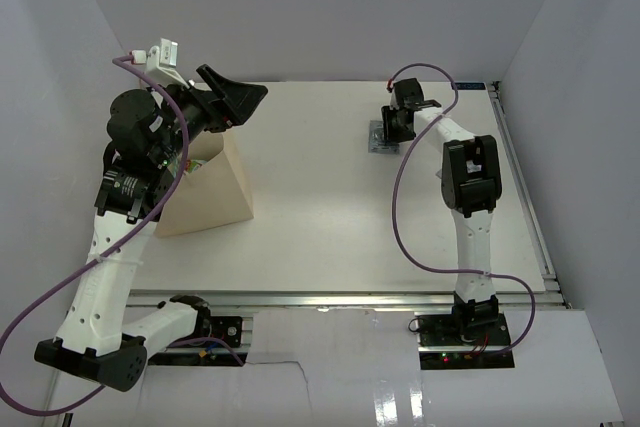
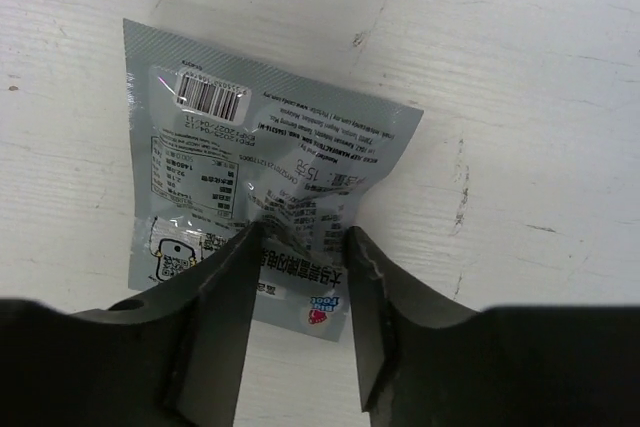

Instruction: Place the snacks into the paper bag

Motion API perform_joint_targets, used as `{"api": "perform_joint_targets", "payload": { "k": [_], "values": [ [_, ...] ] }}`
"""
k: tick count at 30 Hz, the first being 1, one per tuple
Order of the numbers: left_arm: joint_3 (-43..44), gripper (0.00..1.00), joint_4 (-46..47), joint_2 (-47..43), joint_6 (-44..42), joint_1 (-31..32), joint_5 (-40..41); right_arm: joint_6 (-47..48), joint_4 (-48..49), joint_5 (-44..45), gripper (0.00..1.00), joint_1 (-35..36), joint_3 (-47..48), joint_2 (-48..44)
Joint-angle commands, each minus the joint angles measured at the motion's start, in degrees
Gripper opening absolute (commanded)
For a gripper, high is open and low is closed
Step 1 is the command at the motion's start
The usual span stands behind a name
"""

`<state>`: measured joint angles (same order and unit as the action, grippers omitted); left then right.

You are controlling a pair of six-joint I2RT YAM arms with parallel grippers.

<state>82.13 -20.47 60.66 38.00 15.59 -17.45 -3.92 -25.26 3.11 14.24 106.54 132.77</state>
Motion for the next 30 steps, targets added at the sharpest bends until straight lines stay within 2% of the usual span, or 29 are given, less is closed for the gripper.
{"api": "perform_joint_targets", "payload": {
  "k": [1, 7, 9, 19, 25, 30],
  "values": [
    [-0.04, 0.98, 1.31, -1.07, 0.41, -0.21, -0.92, -0.47, -3.48, -2.32, 0.42, 0.00, -2.30, 1.00],
    [0.23, 0.98, 1.48, -1.25, 0.41, -0.21, -1.09, 1.45, -3.13, -8.82, 0.20, -1.58, -0.55, -1.19],
    [0.31, 0.98, 1.57, -1.16, 0.23, -0.21, -1.18, 2.16, -2.87, -11.46, 0.09, -2.11, -0.55, -1.90],
    [0.23, 0.98, 1.66, -1.34, -0.21, -0.21, -1.36, 2.52, 0.55, -20.59, 0.08, -4.48, -3.88, -6.20],
    [0.75, 0.98, 1.84, -1.34, -0.56, -0.21, -1.44, 2.26, 4.94, -30.87, 0.08, -6.07, -6.87, -11.47],
    [2.68, 0.98, 2.19, -1.07, -0.73, -0.21, -1.36, 0.41, 9.52, -38.97, 0.08, -4.49, -8.81, -15.95]
  ]
}}
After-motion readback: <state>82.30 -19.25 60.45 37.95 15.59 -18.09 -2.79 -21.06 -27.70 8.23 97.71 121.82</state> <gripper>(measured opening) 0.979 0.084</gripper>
